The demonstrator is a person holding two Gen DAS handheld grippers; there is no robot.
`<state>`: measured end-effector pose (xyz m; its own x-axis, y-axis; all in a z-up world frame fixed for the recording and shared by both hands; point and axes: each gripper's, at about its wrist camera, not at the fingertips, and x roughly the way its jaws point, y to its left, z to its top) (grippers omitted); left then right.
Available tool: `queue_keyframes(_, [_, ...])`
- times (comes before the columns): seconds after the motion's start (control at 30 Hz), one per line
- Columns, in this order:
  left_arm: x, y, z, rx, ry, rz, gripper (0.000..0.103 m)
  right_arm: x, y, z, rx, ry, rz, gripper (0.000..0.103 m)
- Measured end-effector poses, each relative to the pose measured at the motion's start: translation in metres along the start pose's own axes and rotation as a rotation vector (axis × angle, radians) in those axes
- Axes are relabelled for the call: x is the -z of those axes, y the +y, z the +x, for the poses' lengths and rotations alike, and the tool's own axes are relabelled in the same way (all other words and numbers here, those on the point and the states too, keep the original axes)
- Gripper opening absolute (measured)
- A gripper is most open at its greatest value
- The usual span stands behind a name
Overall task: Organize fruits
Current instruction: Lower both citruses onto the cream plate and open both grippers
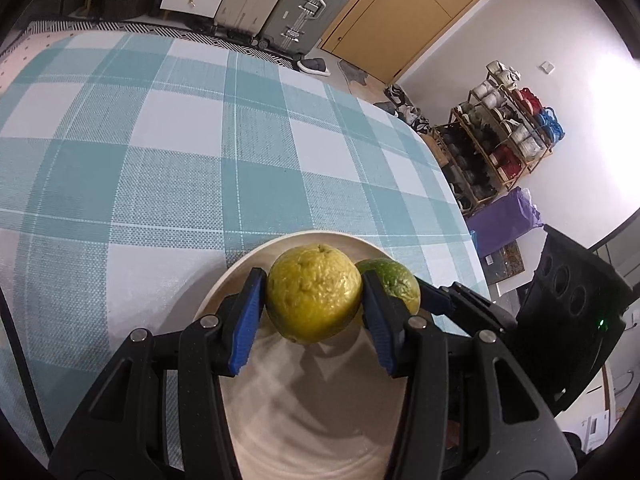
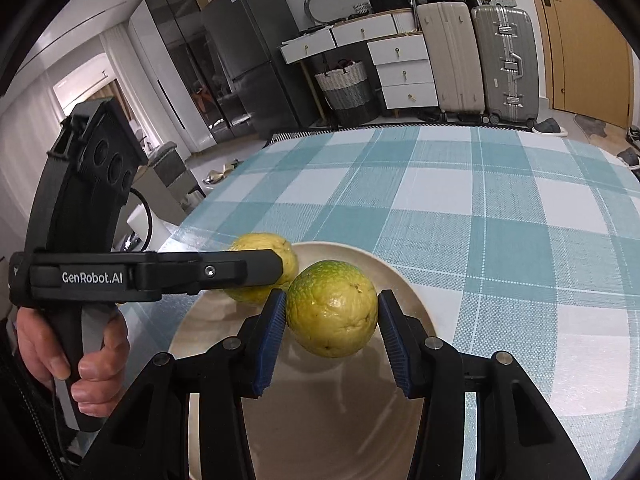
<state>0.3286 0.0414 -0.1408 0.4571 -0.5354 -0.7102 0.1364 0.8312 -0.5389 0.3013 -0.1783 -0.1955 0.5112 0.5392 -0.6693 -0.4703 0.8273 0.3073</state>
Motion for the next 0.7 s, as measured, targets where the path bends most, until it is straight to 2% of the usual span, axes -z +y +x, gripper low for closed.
queue_keyframes(0.1, [-0.002, 0.002, 0.006, 0.011, 0.004, -0.02, 0.046, 0.001, 0.0, 0.005, 0.01, 0.003, -0.001, 0.048])
queue_keyframes(0.17, [-0.005, 0.002, 0.007, -0.019, -0.001, -0.031, 0.047, 0.001, 0.0, 0.008, 0.008, 0.006, 0.002, 0.048])
queue_keyframes(0.27, [-0.006, -0.004, 0.001, -0.017, -0.012, -0.019, 0.047, 0.0, 0.002, 0.009, 0.021, -0.009, -0.005, 0.052])
queue_keyframes(0.3, [-0.006, -0.007, -0.003, -0.023, -0.021, -0.01, 0.053, 0.0, 0.003, 0.008, 0.022, -0.014, -0.008, 0.059])
queue_keyframes(0.33, [-0.005, -0.01, -0.007, -0.031, -0.032, -0.001, 0.065, -0.001, 0.004, 0.005, 0.024, -0.015, -0.009, 0.07])
queue_keyframes(0.37, [-0.005, -0.012, -0.013, -0.043, -0.049, 0.005, 0.068, -0.002, 0.005, 0.001, 0.033, -0.022, -0.009, 0.075])
queue_keyframes(0.4, [-0.004, -0.014, -0.019, -0.06, -0.069, 0.009, 0.071, -0.002, 0.005, -0.003, 0.038, -0.033, -0.009, 0.075])
queue_keyframes(0.5, [0.001, -0.021, -0.035, -0.105, -0.104, 0.032, 0.074, -0.001, 0.007, -0.025, 0.037, -0.083, -0.01, 0.079])
queue_keyframes(0.57, [0.008, -0.027, -0.046, -0.134, -0.124, 0.044, 0.075, 0.002, 0.008, -0.038, 0.052, -0.111, -0.006, 0.086])
queue_keyframes(0.7, [0.027, -0.038, -0.07, -0.197, -0.168, 0.082, 0.078, 0.01, 0.01, -0.064, 0.068, -0.161, 0.006, 0.09])
